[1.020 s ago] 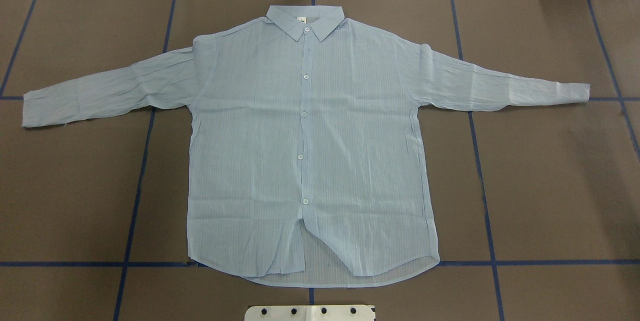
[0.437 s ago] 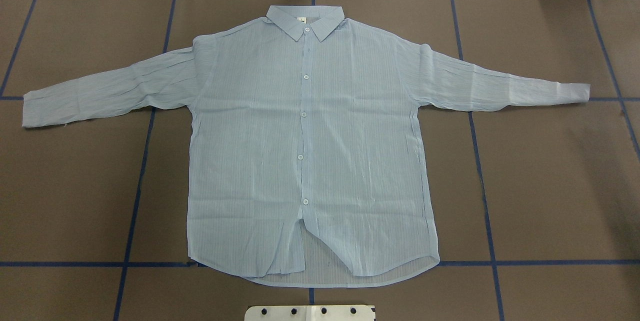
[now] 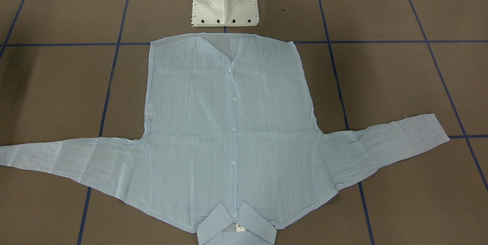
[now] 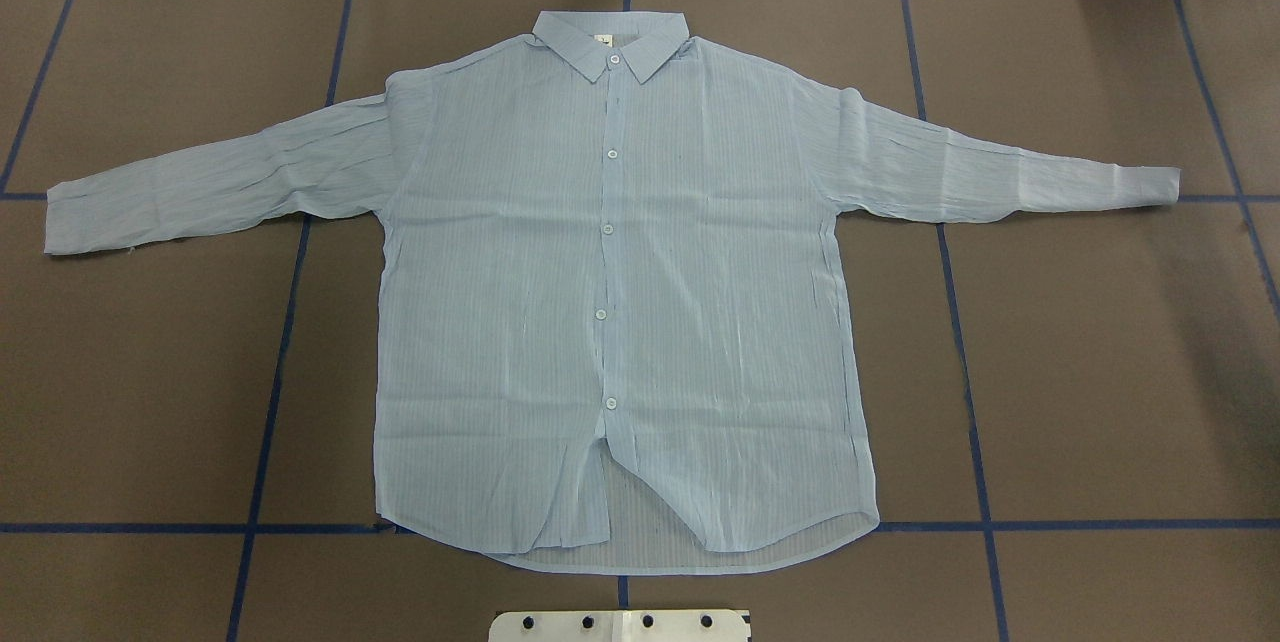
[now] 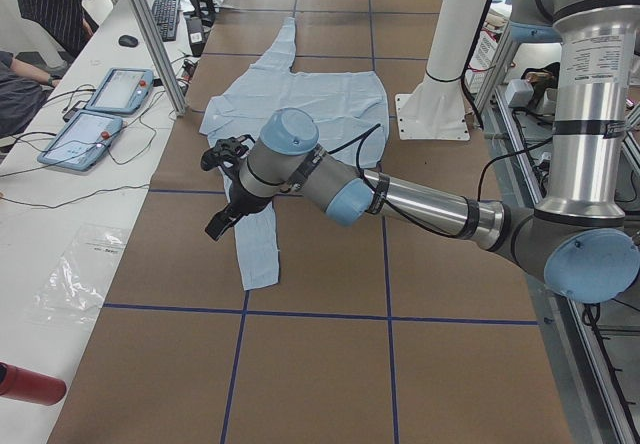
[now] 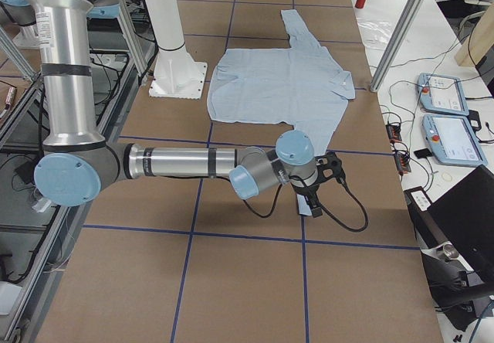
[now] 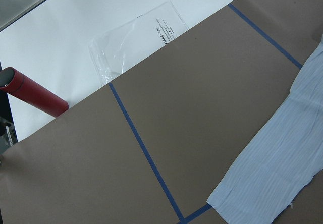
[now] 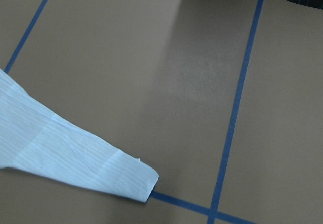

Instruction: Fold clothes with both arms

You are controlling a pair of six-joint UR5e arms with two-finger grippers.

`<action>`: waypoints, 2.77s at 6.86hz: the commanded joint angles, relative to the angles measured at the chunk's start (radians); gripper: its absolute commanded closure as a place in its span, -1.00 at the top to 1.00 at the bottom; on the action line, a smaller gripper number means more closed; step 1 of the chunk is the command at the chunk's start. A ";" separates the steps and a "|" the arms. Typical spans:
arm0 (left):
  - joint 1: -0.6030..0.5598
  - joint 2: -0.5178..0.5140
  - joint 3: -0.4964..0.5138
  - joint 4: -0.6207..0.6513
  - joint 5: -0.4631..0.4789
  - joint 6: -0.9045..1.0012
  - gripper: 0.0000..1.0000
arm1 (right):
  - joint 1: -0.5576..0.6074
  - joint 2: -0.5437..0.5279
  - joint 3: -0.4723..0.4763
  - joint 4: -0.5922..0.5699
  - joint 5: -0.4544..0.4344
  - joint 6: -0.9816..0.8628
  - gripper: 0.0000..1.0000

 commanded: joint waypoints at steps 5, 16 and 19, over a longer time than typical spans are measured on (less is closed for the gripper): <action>-0.001 0.003 -0.005 -0.004 0.000 0.002 1.00 | -0.262 0.112 -0.356 0.516 -0.150 0.443 0.97; -0.002 0.007 -0.007 -0.004 -0.002 0.008 1.00 | -0.308 0.097 -0.392 0.517 -0.182 0.482 -1.00; -0.002 0.007 -0.005 -0.004 -0.002 0.006 1.00 | -0.293 0.089 -0.253 0.502 -0.181 0.563 -1.00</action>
